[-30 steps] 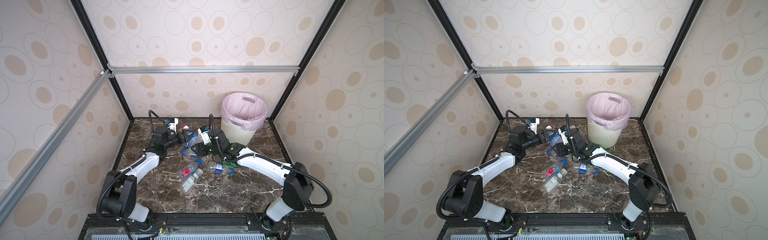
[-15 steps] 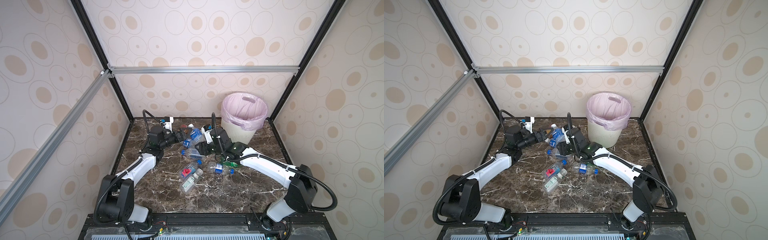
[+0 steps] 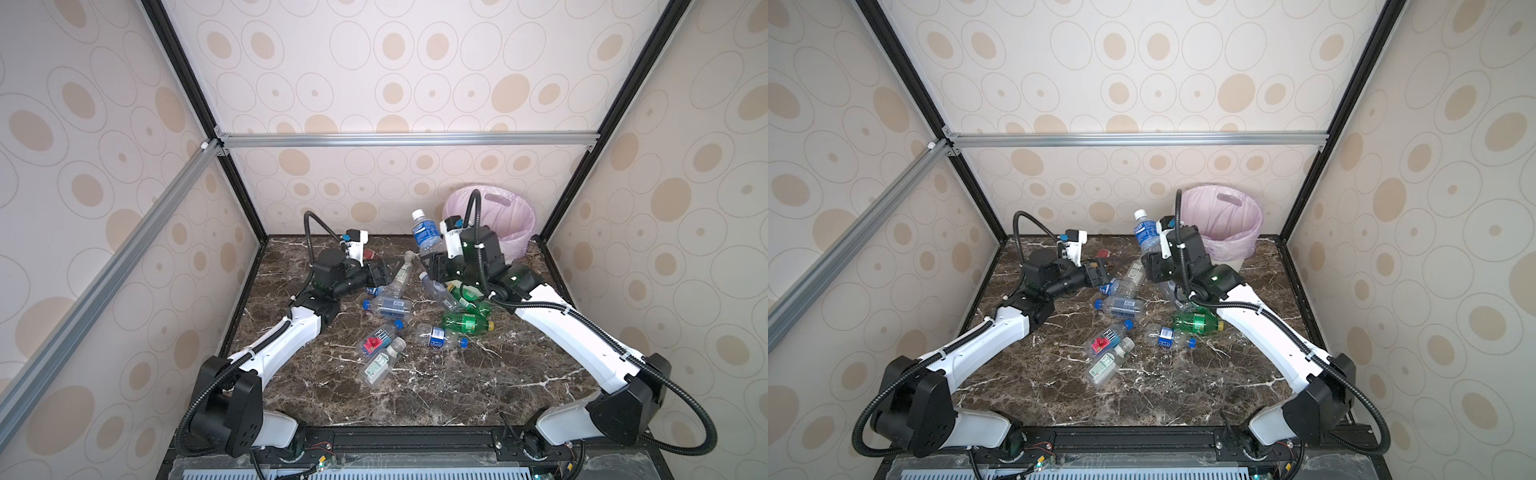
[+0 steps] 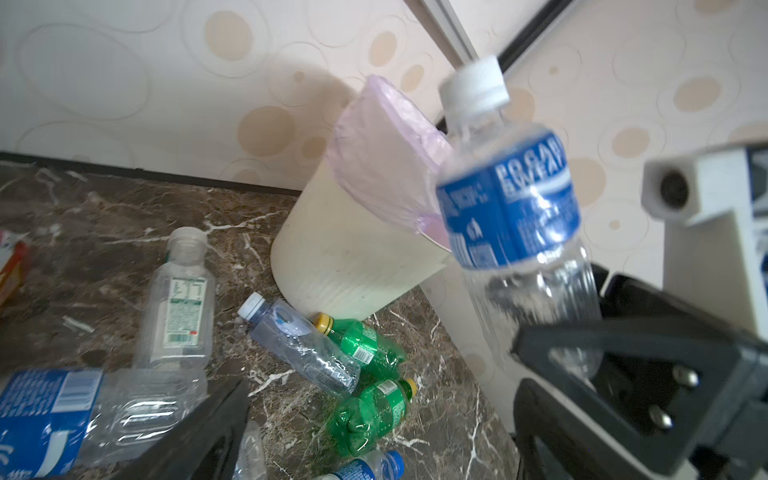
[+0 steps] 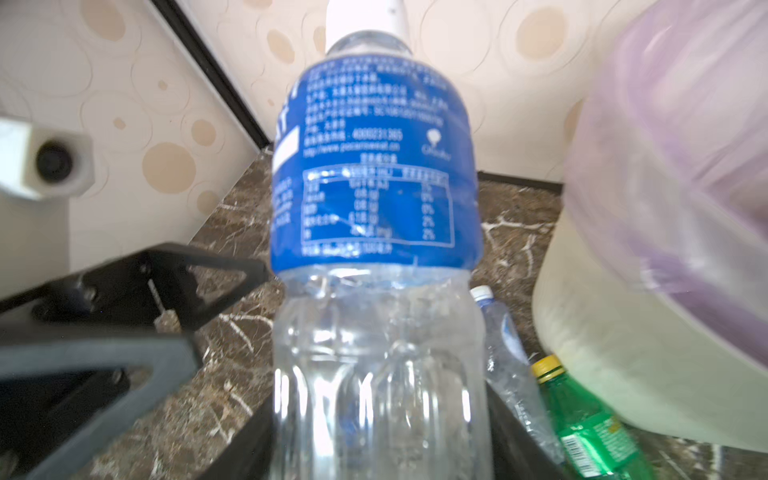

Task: Throw the plastic bottles in the bin
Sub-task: 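Carry the Pocari Sweat bottle over the bin with the right gripper while the left releases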

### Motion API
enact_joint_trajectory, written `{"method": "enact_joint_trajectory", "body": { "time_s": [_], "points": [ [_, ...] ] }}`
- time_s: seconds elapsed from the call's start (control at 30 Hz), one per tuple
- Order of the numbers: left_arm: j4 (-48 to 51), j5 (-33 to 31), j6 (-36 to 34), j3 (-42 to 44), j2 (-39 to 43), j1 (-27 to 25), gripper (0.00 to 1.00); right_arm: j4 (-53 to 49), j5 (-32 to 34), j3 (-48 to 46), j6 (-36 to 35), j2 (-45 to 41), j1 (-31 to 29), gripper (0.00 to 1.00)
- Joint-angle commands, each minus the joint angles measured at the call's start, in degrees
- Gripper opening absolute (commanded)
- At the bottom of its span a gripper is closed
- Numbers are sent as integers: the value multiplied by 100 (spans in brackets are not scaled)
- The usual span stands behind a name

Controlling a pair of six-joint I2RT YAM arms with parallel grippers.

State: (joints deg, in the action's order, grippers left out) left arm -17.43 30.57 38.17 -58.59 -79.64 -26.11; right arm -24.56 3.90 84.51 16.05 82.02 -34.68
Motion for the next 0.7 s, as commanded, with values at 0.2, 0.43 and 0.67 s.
{"method": "enact_joint_trajectory", "body": {
  "time_s": [0.2,0.43,0.67],
  "points": [
    [1470,-1603,-1765,-2167,-689,-1525,99,-654,1054,1045,-821,-672,314,48],
    [1875,-2137,-2309,-3158,-1163,-2175,99,-780,1604,1744,-1225,-1032,319,47],
    [1840,-2252,-2376,-3242,-1169,-2262,99,-364,1790,1912,-1399,-1080,462,47]
  ]
}}
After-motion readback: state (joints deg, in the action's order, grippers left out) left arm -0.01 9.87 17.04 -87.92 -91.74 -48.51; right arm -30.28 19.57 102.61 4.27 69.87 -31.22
